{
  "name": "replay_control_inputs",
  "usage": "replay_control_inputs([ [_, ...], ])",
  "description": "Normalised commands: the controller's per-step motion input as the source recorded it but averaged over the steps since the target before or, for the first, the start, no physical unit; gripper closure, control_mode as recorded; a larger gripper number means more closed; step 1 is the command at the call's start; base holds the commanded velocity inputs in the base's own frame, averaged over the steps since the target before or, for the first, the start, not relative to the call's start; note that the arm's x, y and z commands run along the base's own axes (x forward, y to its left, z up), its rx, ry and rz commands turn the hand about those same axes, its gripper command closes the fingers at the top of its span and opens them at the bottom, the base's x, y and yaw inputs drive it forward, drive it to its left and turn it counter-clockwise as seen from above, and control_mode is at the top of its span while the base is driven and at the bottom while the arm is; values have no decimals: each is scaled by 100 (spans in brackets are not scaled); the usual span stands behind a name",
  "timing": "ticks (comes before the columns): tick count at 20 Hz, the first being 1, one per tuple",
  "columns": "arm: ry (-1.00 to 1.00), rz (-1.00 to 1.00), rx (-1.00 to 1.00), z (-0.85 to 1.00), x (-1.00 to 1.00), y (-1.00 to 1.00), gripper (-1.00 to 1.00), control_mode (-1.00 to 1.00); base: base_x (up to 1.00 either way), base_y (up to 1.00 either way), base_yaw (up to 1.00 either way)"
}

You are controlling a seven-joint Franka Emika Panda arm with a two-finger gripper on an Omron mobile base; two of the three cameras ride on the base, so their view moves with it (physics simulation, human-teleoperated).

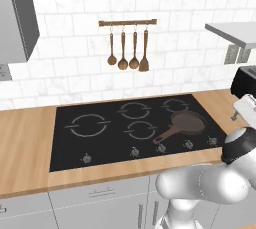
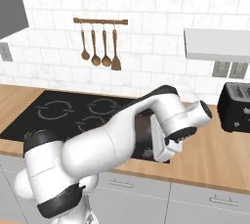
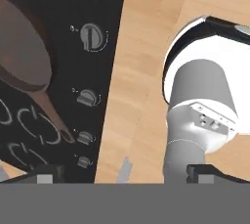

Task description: Turn off the front right burner of the stove.

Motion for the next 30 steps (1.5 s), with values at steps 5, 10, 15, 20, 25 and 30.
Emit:
replay_control_inputs([
  [5, 18, -18, -2, -46, 2, -1, -100, -100, 0, 0, 0],
  [10, 10, -15, -3, -44, 15, 0, -100, -100, 0, 0, 0],
  [15, 2, -4, 0, -18, 18, 0, -100, -100, 0, 0, 0],
  [20, 12, -2, 0, -29, 9, 11, -100, -100, 0, 0, 0],
  [25, 9, 0, 0, -17, 18, 13, -100, -100, 0, 0, 0],
  [30, 9, -1, 0, -15, 22, 8, -100, -100, 0, 0, 0],
])
